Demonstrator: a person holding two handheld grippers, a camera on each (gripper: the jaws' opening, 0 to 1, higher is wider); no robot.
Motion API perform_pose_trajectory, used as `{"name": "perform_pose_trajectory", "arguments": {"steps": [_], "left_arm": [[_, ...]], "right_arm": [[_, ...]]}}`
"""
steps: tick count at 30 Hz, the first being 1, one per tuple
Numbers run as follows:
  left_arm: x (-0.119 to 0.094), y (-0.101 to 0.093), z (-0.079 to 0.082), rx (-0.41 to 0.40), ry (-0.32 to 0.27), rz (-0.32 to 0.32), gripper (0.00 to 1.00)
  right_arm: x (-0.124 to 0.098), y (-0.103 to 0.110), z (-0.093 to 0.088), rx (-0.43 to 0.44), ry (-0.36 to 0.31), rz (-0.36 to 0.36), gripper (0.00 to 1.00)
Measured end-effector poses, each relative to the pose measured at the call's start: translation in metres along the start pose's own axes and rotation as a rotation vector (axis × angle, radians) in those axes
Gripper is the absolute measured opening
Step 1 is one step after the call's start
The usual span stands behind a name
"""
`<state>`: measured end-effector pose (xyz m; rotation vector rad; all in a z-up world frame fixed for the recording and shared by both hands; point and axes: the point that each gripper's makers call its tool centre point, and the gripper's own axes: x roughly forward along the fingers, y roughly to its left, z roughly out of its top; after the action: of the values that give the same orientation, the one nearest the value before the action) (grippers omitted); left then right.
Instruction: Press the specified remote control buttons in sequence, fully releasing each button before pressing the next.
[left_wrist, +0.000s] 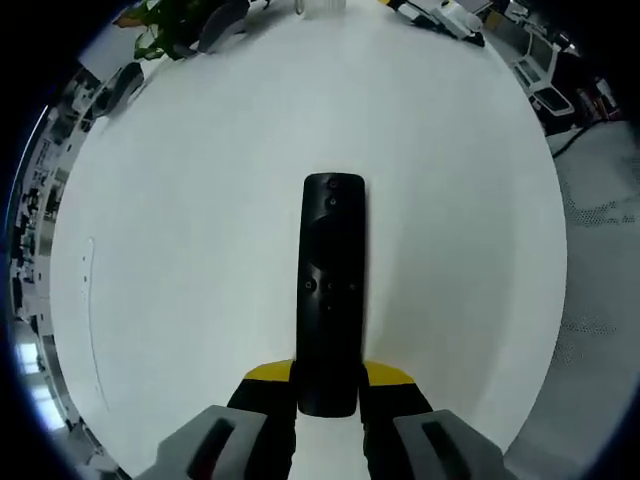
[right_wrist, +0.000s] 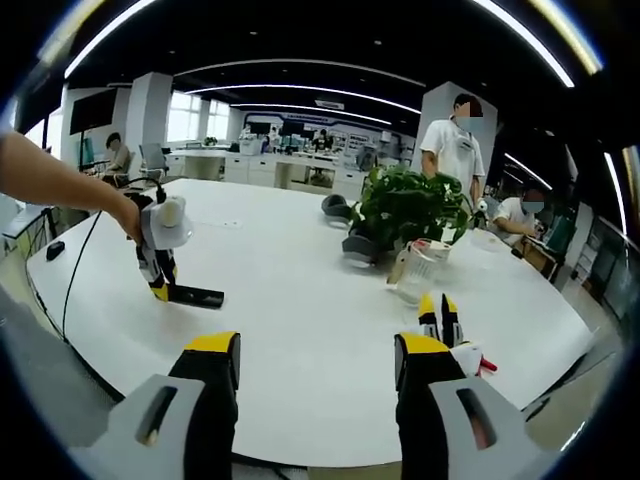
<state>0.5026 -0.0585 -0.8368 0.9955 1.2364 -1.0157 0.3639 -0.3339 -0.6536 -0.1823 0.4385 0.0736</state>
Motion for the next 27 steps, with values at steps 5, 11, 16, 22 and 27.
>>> {"name": "perform_pose_trajectory", "arguments": {"steps": [5,11,16,22,27], "left_arm": [[0.000,-0.007,-0.002,-0.012,-0.002,0.000,0.23],[0.000,-0.012,-0.004,-0.022,-0.016,-0.002,0.23],[0.000,-0.017,-0.005,-0.019,-0.016,-0.004,0.23],[-0.001,-0.023,-0.006,-0.005,-0.007,-0.006,0.23],[-0.001,-0.028,-0.007,0.003,-0.011,-0.007,0.23]], "right_arm": [[-0.001,-0.003,0.000,0.015,-0.005,-0.010,0.64],[0.000,-0.002,0.000,0.014,-0.005,-0.005,0.64],[0.000,0.001,0.000,0.004,-0.002,0.006,0.64],[0.000,0.002,0.000,0.007,-0.003,0.015,0.64],[0.000,0.001,0.000,0.004,0.001,0.007,0.63]]}}
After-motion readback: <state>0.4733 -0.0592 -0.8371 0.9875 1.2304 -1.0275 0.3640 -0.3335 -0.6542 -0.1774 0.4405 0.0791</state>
